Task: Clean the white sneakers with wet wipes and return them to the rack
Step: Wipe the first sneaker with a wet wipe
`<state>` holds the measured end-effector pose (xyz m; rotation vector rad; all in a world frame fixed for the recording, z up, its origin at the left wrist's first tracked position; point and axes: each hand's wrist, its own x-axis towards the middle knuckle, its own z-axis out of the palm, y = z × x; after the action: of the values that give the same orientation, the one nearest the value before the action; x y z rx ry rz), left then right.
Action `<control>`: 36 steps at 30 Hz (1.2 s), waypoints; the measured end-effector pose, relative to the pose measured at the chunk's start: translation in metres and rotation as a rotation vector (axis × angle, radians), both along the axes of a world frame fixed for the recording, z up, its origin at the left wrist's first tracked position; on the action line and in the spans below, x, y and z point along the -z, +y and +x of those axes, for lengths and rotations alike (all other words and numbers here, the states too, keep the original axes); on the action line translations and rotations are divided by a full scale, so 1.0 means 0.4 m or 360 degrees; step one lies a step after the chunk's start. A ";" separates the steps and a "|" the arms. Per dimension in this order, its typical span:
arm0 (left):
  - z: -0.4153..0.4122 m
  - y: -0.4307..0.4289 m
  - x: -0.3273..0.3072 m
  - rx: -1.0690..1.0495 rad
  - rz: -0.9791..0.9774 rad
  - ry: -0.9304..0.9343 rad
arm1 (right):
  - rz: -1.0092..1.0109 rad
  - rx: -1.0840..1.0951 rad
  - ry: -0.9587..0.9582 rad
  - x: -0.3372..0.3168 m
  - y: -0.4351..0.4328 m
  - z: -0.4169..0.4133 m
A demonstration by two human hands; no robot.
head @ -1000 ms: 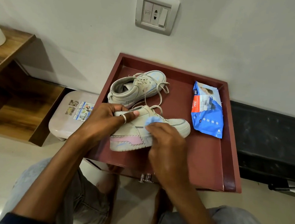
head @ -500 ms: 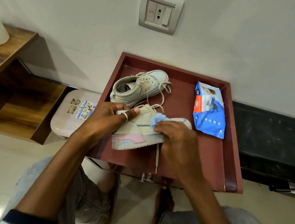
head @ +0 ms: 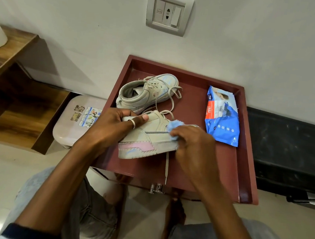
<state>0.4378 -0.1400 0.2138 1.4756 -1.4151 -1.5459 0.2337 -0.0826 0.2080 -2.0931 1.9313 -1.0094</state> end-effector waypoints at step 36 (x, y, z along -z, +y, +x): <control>0.011 0.006 -0.023 0.0086 0.0095 0.0021 | 0.0064 -0.0074 0.0045 -0.014 0.030 0.128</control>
<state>0.4422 -0.1378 0.2229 1.4697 -1.4236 -1.6413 0.2847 -0.0706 0.2136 -2.1312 1.8902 -0.9292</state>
